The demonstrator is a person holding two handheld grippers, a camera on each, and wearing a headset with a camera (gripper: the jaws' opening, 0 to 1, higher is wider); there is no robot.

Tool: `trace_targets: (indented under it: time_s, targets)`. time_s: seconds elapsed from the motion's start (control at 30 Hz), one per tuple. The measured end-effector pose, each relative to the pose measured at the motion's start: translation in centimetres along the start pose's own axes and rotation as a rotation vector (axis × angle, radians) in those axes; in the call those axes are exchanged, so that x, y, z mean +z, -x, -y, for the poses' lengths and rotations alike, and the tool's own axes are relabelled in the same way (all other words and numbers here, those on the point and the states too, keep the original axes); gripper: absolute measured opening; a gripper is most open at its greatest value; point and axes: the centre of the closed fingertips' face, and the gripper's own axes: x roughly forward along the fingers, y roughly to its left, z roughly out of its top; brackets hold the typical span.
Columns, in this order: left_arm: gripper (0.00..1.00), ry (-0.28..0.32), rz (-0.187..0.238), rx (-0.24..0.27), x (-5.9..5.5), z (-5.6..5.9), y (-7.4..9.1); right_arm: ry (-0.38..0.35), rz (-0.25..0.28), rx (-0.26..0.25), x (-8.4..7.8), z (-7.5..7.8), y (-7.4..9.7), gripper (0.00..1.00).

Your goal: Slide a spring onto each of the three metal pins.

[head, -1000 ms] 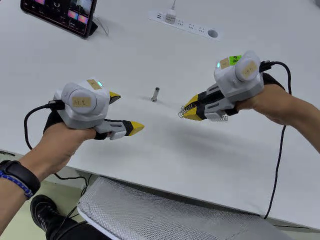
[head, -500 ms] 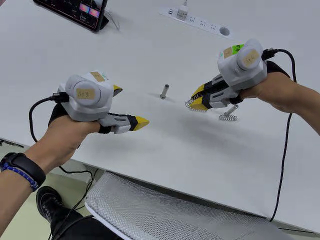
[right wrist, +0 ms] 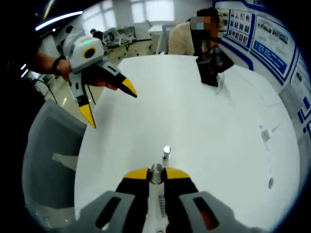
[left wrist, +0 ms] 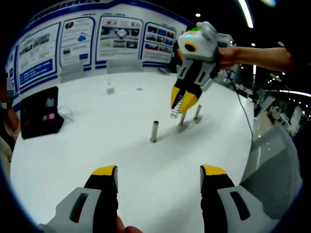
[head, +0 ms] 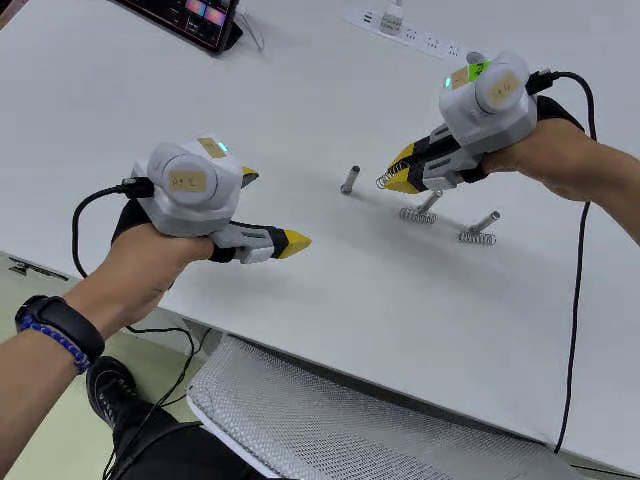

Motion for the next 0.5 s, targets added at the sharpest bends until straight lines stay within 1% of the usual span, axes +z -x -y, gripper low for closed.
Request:
trace_targets:
  time_s: [0.13, 0.23, 0.4, 0.5]
  targets:
    - [0.7, 0.005, 0.001, 0.004, 0.0, -0.3, 0.2, 0.01, -0.003, 0.002, 0.4, 0.5, -0.4, 0.13]
    - [0.7, 0.02, 0.014, 0.008, 0.3, -0.6, 0.5, 0.017, -0.006, 0.002, 0.6, 0.7, -0.6, 0.13]
    - [0.7, 0.022, 0.015, 0.016, 0.3, -1.0, 0.7, 0.026, -0.008, 0.008, 0.9, 1.5, -1.4, 0.13]
    - [0.7, 0.015, 0.017, 0.018, 0.4, -1.0, 0.9, 0.033, -0.007, 0.009, 1.2, 1.5, -1.6, 0.13]
